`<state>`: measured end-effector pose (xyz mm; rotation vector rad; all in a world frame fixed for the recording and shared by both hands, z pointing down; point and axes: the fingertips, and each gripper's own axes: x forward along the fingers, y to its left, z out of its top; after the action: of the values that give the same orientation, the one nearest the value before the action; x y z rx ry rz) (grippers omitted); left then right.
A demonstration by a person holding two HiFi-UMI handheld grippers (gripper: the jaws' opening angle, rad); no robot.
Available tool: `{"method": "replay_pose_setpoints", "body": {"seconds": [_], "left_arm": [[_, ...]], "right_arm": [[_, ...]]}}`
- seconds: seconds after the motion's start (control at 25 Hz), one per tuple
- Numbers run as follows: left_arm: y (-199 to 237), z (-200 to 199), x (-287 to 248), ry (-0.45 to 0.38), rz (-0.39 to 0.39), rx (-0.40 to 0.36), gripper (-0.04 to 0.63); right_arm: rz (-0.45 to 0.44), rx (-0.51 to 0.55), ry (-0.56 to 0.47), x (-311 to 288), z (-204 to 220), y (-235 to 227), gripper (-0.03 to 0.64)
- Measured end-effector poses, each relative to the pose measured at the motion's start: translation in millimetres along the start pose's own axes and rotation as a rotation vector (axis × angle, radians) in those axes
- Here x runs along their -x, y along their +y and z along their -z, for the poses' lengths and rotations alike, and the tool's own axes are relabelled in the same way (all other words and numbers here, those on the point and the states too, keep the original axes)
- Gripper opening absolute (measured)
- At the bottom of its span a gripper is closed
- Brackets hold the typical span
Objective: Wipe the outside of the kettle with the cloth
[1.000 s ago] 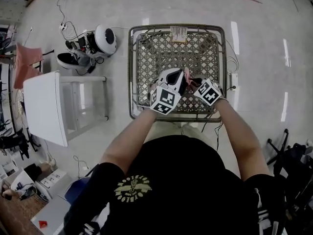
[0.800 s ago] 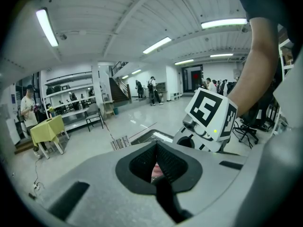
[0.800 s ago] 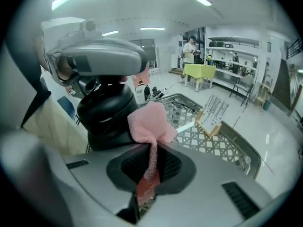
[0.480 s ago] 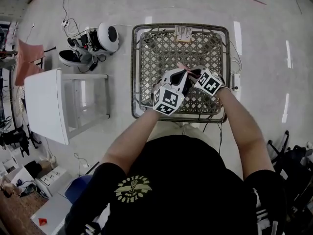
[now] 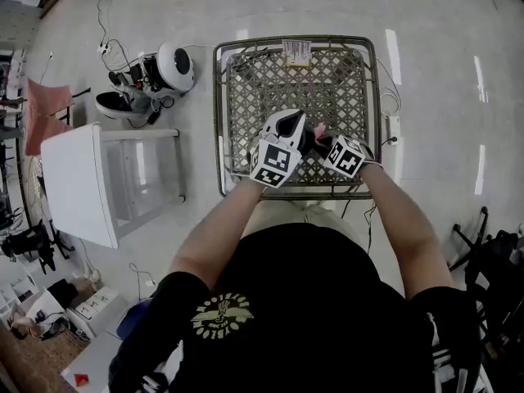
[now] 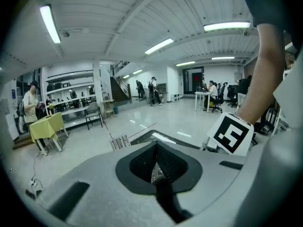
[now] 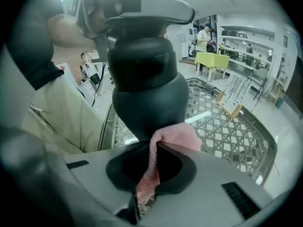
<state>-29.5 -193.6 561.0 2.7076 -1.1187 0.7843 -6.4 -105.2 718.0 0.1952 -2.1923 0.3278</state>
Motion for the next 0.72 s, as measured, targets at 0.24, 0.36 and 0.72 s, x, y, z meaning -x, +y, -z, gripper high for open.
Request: {"method": "replay_pose_setpoints", "body": {"seconds": [0.24, 0.36, 0.72], "left_arm": [[1.3, -0.2, -0.3, 0.002, -0.004, -0.004, 0.008], [0.5, -0.1, -0.1, 0.000, 0.001, -0.002, 0.008], [-1.4, 0.5, -0.8, 0.002, 0.010, -0.004, 0.008]], "right_arm": [[-0.030, -0.040, -0.037, -7.0, -6.2, 42.4, 0.028], [-0.022, -0.112, -0.071, -9.9, -14.8, 56.7, 0.026], [0.001, -0.360, -0.219, -8.4, -41.6, 77.7, 0.028]]}}
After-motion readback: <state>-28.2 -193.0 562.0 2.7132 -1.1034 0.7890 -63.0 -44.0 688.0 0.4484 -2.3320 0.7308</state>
